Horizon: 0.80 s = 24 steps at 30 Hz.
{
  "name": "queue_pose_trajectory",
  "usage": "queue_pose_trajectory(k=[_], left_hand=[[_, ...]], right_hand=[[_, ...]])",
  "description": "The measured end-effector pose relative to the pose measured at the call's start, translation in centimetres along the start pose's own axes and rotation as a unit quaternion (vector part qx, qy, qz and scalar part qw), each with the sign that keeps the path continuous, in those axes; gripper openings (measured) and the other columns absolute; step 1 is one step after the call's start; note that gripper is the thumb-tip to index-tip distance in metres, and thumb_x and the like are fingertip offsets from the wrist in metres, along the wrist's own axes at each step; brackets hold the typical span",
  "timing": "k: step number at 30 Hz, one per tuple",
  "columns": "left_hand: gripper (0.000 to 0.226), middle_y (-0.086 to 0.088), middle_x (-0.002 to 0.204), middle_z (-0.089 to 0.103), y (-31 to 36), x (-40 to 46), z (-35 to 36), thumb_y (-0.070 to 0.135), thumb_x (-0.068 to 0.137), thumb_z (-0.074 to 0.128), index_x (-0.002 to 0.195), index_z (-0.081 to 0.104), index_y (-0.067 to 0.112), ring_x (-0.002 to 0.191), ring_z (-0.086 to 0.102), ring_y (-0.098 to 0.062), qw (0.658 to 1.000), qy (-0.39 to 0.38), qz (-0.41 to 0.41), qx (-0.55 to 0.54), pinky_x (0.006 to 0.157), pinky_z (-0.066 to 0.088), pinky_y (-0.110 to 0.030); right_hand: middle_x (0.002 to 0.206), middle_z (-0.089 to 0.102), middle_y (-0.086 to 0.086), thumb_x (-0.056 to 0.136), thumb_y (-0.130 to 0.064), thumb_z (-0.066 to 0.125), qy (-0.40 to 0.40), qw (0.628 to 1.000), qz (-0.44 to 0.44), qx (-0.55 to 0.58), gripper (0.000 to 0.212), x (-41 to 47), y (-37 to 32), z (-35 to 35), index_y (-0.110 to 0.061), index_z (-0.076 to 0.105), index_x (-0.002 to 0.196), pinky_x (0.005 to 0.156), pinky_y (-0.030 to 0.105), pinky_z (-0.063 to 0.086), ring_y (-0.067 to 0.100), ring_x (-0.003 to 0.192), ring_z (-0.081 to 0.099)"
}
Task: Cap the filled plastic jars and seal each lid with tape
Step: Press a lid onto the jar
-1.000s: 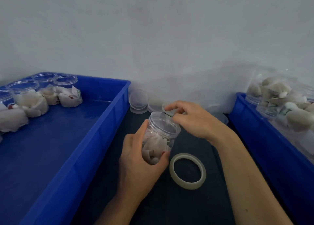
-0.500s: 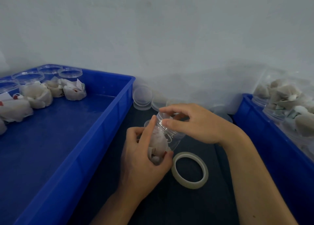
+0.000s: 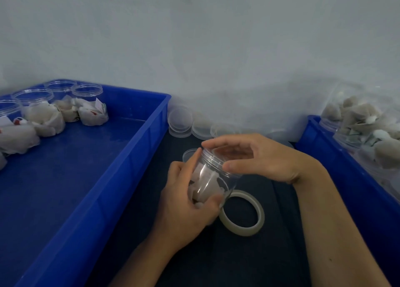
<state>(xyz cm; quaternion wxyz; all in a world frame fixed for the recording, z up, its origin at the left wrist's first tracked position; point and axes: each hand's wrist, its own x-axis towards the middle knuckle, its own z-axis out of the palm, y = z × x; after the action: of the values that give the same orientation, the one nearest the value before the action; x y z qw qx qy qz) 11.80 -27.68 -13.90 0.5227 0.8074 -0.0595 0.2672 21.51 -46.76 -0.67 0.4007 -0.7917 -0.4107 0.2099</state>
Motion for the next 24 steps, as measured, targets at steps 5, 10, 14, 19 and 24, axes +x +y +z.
queue_pose_trajectory(k=[5,10,14,19,24], left_hand=[[0.068,0.018,0.13,0.067,0.1,0.4,-0.2,0.039,0.084,0.069,0.143,0.047,0.066,0.119,0.067,-0.005,0.991,-0.062,-0.015,-0.115,0.091,0.054,-0.016],[0.059,0.013,0.129,0.071,0.4,0.7,-0.6,0.031,0.091,0.059,0.147,0.054,0.049,0.114,0.071,-0.012,0.981,-0.11,-0.027,-0.158,0.09,0.057,-0.018],[0.055,0.005,0.133,0.07,0.8,0.5,-0.5,0.03,0.095,0.057,0.148,0.054,0.045,0.116,0.07,-0.02,0.975,-0.116,-0.028,-0.19,0.092,0.059,-0.024],[0.063,0.013,0.136,0.066,1.2,0.3,-0.3,0.04,0.09,0.079,0.146,0.052,0.049,0.121,0.068,-0.013,0.98,-0.116,-0.026,-0.159,0.089,0.059,-0.022],[0.071,0.012,0.136,0.066,1.2,0.2,-0.1,0.044,0.085,0.082,0.148,0.05,0.046,0.123,0.067,-0.014,0.99,-0.086,-0.013,-0.116,0.092,0.061,-0.031]], right_hand=[[0.151,0.06,-0.006,0.095,-0.013,0.073,-0.024,0.999,-0.033,0.03,0.056,-0.6,1.3,-0.7,-0.031,0.06,0.147,0.124,0.046,0.036,0.014,0.146,0.05],[0.157,0.054,0.003,0.096,-0.001,0.07,-0.06,0.995,-0.053,0.061,0.061,-0.6,2.2,-0.6,-0.02,0.055,0.152,0.125,0.044,0.035,0.021,0.151,0.044],[0.156,0.056,-0.004,0.096,-0.011,0.072,-0.063,0.996,-0.037,0.045,0.059,-0.5,2.2,-0.8,-0.029,0.057,0.151,0.124,0.04,0.037,0.016,0.149,0.046],[0.137,0.066,-0.02,0.087,-0.053,0.077,-0.013,0.999,0.039,-0.021,0.051,-0.3,0.8,-0.5,-0.049,0.065,0.136,0.109,0.035,0.049,0.002,0.13,0.061],[0.12,0.07,-0.026,0.066,-0.103,0.046,0.034,0.978,0.135,-0.156,0.082,0.6,-1.1,0.4,-0.052,0.066,0.128,0.102,0.036,0.054,-0.004,0.109,0.066]])
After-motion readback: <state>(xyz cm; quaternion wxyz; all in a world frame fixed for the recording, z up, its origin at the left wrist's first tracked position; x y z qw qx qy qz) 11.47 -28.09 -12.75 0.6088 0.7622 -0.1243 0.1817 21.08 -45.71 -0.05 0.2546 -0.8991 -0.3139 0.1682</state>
